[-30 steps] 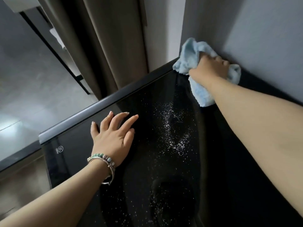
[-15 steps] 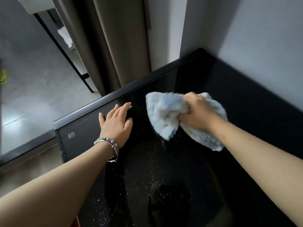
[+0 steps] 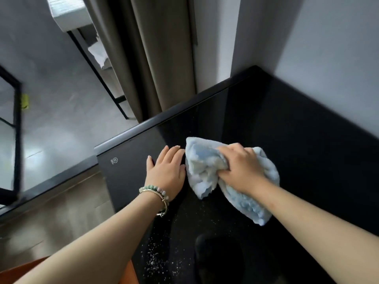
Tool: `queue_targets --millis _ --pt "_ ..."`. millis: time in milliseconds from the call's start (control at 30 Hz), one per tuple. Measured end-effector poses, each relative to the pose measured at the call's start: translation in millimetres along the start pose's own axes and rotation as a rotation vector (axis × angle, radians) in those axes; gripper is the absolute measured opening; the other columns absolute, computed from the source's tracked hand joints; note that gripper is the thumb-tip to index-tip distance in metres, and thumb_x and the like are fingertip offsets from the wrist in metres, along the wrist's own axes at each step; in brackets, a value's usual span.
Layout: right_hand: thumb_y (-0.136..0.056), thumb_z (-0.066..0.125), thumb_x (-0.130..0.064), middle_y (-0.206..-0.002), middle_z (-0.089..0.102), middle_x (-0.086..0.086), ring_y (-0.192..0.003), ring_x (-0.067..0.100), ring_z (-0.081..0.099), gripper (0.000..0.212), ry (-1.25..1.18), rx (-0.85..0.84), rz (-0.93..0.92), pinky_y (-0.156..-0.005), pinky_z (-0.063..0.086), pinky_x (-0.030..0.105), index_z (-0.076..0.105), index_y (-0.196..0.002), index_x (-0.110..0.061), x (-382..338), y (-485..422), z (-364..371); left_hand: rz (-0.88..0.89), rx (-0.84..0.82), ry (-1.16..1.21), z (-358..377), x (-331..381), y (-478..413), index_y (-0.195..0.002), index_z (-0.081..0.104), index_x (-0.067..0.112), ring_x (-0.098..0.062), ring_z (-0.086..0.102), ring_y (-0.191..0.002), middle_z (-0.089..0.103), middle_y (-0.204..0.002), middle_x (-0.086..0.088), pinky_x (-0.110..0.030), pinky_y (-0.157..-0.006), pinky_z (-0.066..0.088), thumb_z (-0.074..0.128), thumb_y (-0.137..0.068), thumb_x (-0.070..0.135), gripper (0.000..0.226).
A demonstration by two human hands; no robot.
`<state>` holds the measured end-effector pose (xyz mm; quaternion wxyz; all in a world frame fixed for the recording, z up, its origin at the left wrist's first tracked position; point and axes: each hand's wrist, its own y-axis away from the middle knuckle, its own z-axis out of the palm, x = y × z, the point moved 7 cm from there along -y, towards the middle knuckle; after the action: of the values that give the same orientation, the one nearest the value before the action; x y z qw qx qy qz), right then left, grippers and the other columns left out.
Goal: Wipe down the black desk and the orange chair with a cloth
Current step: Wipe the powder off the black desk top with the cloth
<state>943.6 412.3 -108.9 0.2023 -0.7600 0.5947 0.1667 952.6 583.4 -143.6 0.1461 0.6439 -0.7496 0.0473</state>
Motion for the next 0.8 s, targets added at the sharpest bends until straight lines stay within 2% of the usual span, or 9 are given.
queue_targets --millis 100,167,300,400,467,533,600,700,800 --pt "-0.081 0.058 -0.026 -0.124 0.048 0.009 -0.113 0.034 0.042 0.037 0.102 0.097 0.308 -0.095 0.026 0.037 0.051 -0.117 -0.02 47.5 -19.1 -35.0 0.012 0.0 -0.025 -0.6 2.3 6.1 -0.143 0.024 0.029 -0.014 0.005 -0.143 0.018 -0.152 0.014 -0.055 -0.112 0.006 0.031 -0.097 0.032 0.046" --pt "-0.085 0.051 -0.031 -0.127 0.047 0.009 -0.117 0.034 0.042 0.037 0.254 0.033 0.466 -0.096 0.03 0.046 0.046 -0.12 -0.021 73.9 -24.9 -51.8 -0.029 -0.015 -0.003 -0.9 0.8 10.3 -0.143 0.023 0.028 -0.015 0.006 -0.143 0.018 -0.152 0.013 -0.056 -0.112 0.008 0.033 -0.097 0.03 0.047" --pt "-0.085 0.045 -0.034 -0.128 0.043 -0.007 -0.12 0.027 0.033 0.037 0.347 -0.084 0.378 -0.092 0.031 0.051 0.041 -0.121 -0.025 53.9 -11.1 -22.1 -0.15 0.025 0.133 -7.0 2.2 17.8 -0.142 0.025 0.022 -0.018 0.012 -0.142 0.022 -0.151 0.008 -0.058 -0.111 0.014 0.038 -0.094 0.022 0.049" --pt "-0.082 0.046 -0.03 -0.118 0.049 -0.015 -0.114 0.023 0.036 0.026 0.214 -0.083 0.127 -0.085 0.027 0.041 0.046 -0.108 -0.03 3.2 5.4 8.1 -0.147 0.009 0.162 -8.4 10.3 20.4 -0.14 0.028 0.021 -0.018 0.017 -0.14 0.025 -0.149 0.007 -0.057 -0.11 0.019 0.037 -0.092 0.017 0.048" --pt "-0.082 0.049 -0.028 -0.112 0.052 -0.008 -0.103 0.022 0.039 0.024 0.088 -0.113 0.093 -0.082 0.023 0.037 0.049 -0.106 -0.029 -10.3 8.3 5.3 -0.144 -0.013 0.16 -7.9 13.7 22.9 -0.138 0.03 0.021 -0.019 0.02 -0.139 0.028 -0.148 0.007 -0.057 -0.109 0.02 0.035 -0.092 0.015 0.047" --pt "-0.081 0.054 -0.029 -0.116 0.052 0.005 -0.1 0.029 0.042 0.032 0.079 -0.031 0.178 -0.085 0.027 0.039 0.05 -0.113 -0.028 8.4 3.7 -19.5 -0.135 -0.023 0.143 -7.4 15.3 26.0 -0.137 0.031 0.021 -0.02 0.022 -0.138 0.029 -0.147 0.006 -0.056 -0.108 0.021 0.035 -0.092 0.014 0.046" --pt "-0.082 0.053 -0.034 -0.119 0.052 0.01 -0.108 0.034 0.047 0.039 0.256 0.028 0.352 -0.089 0.033 0.043 0.048 -0.121 -0.028 49.6 4.8 -53.6 -0.116 -0.034 0.127 -6.3 17.0 30.1 -0.136 0.032 0.021 -0.021 0.024 -0.137 0.031 -0.146 0.006 -0.056 -0.107 0.024 0.035 -0.091 0.014 0.045" --pt "-0.084 0.042 -0.041 -0.097 0.048 -0.002 -0.106 0.03 0.048 0.034 0.353 0.001 0.697 -0.085 0.034 0.05 0.046 -0.117 -0.031 94.3 33.9 -77.2 -0.094 -0.058 0.092 -3.2 18.6 38.6 -0.138 0.03 0.021 -0.021 0.023 -0.138 0.028 -0.147 0.007 -0.055 -0.107 0.023 0.036 -0.093 0.017 0.045" --pt "-0.079 0.044 -0.038 -0.08 0.029 -0.013 -0.108 0.025 0.042 0.025 0.257 0.085 0.623 -0.089 0.029 0.049 0.046 -0.104 -0.037 62.4 51.6 -54.5 -0.078 -0.08 0.074 -0.8 22.9 44.8 -0.139 0.03 0.023 -0.018 0.023 -0.139 0.027 -0.149 0.009 -0.053 -0.108 0.022 0.037 -0.095 0.027 0.045"
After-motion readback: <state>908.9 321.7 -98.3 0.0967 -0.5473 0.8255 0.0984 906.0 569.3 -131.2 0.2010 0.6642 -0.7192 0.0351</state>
